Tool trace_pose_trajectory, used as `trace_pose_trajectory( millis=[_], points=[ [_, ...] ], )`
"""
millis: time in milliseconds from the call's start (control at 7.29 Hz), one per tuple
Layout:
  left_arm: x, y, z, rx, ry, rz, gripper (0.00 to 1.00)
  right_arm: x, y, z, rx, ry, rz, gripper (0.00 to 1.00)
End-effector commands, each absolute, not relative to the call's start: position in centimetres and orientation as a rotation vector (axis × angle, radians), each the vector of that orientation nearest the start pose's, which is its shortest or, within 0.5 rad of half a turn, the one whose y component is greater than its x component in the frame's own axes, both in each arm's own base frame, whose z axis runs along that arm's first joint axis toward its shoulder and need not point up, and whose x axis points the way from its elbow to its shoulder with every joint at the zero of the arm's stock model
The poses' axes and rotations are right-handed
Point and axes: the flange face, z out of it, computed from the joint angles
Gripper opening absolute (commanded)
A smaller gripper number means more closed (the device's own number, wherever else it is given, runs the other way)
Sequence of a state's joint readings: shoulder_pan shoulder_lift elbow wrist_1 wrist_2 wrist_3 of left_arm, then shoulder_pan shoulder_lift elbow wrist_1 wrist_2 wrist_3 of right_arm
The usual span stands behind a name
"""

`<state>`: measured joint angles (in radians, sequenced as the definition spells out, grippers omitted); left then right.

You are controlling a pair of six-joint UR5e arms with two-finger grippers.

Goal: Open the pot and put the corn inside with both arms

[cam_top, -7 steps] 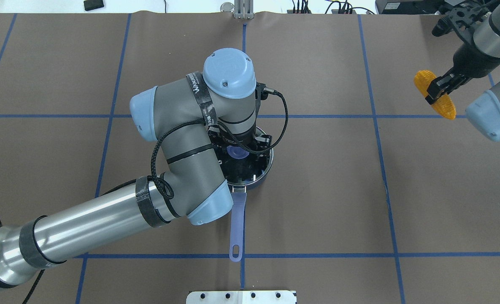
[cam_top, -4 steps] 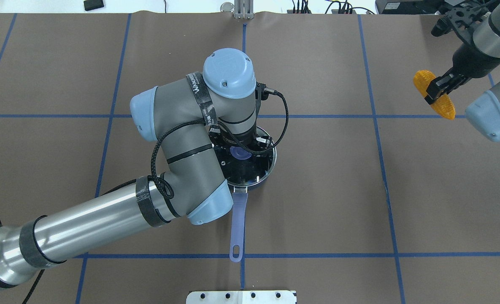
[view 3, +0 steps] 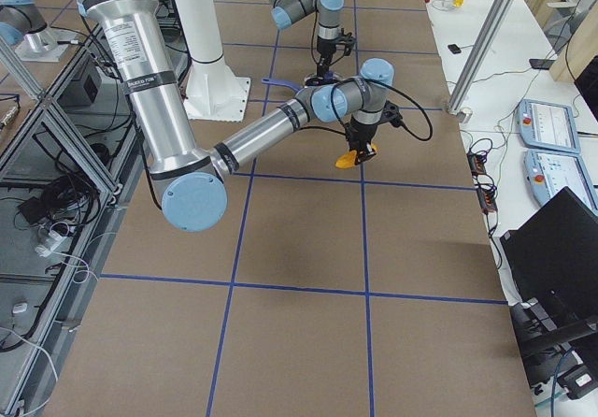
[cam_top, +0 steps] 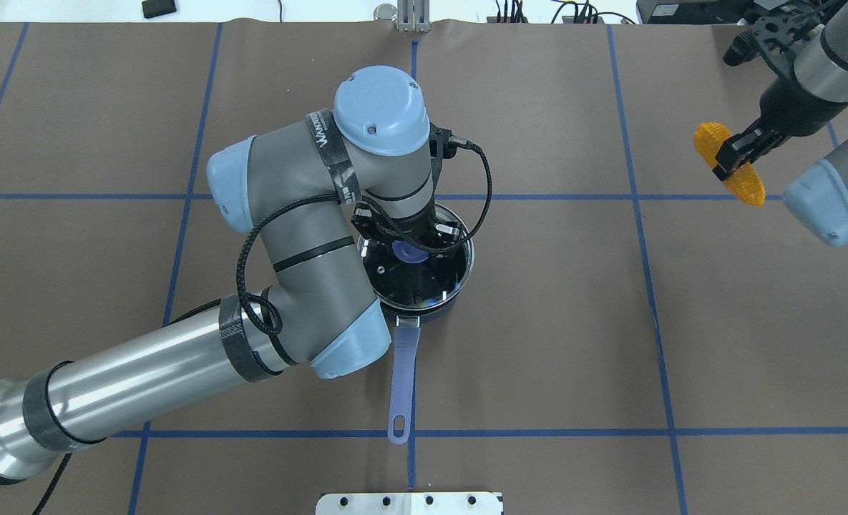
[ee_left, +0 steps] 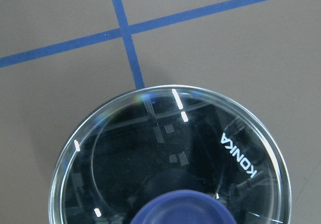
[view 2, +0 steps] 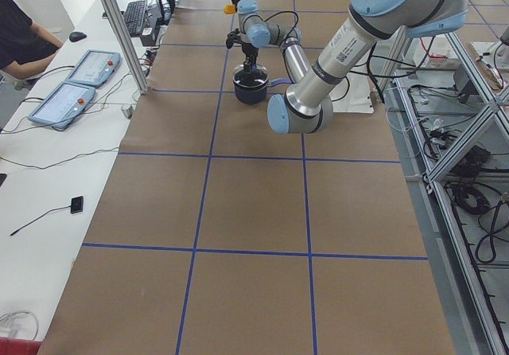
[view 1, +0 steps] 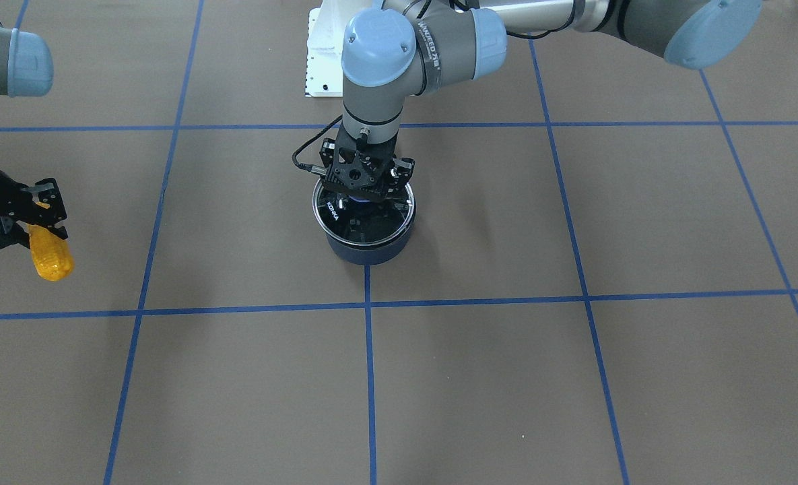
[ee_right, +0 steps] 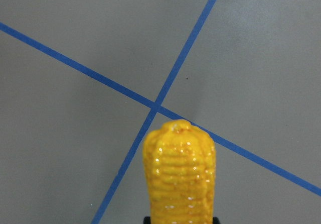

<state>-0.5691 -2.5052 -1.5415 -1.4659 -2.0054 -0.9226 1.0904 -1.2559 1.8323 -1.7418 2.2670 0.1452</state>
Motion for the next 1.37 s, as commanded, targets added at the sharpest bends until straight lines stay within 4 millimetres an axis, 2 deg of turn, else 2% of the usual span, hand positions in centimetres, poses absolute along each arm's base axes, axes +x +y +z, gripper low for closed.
trace_pose_trajectory(
  millis=[0,137,412,549,686,824,961,1098,1235],
  points=[
    [51.6,-47.8,11.9,0.134,0.89,0.234,0.61,-26.0,-53.1,33.2,0.139,-0.828,-0.404,0.13],
    [48.4,-49.0,13.4,0.155,0.874,0.255,0.61,-29.9,-51.9,30.2,0.114,-0.85,-0.365,0.13],
    [42.0,-50.7,15.9,0.177,0.799,0.305,0.61,-35.9,-49.5,24.0,0.092,-0.893,-0.313,0.14],
    [38.4,-52.1,19.1,0.193,0.775,0.341,0.61,-39.7,-47.5,21.0,0.096,-0.9,-0.319,0.14],
    [34.7,-53.7,22.5,0.169,0.786,0.378,0.61,-42.3,-46.4,18.6,0.098,-0.912,-0.331,0.14],
    [31.9,-54.8,26.0,0.168,0.766,0.416,0.61,-44.7,-46.1,16.4,0.083,-0.925,-0.333,0.15],
    [29.8,-55.4,29.0,0.174,0.739,0.457,0.62,-48.3,-46.2,14.0,0.064,-0.92,-0.33,0.16],
    [27.7,-56.1,30.7,0.179,0.723,0.466,0.61,-51.3,-45.9,12.9,0.069,-0.893,-0.326,0.16],
    [26.9,-56.3,32.2,0.182,0.714,0.485,0.61,-53.4,-44.7,12.7,0.064,-0.878,-0.332,0.16]
  ],
)
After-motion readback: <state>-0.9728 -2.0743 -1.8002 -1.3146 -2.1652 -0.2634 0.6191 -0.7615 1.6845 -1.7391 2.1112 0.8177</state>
